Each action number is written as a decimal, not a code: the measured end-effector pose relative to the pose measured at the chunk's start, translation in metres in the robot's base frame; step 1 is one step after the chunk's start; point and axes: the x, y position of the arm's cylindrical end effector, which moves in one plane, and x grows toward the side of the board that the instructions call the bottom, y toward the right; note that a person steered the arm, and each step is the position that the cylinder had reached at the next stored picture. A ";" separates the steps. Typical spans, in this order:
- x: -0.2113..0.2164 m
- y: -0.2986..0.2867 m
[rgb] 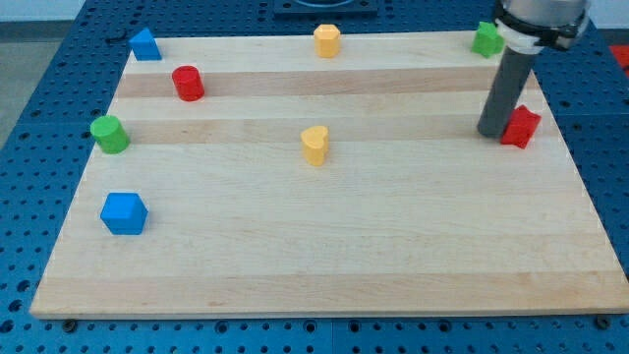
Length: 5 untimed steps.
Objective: Slide the red circle a bit down
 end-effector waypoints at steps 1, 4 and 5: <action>0.000 0.012; -0.015 -0.032; -0.027 -0.039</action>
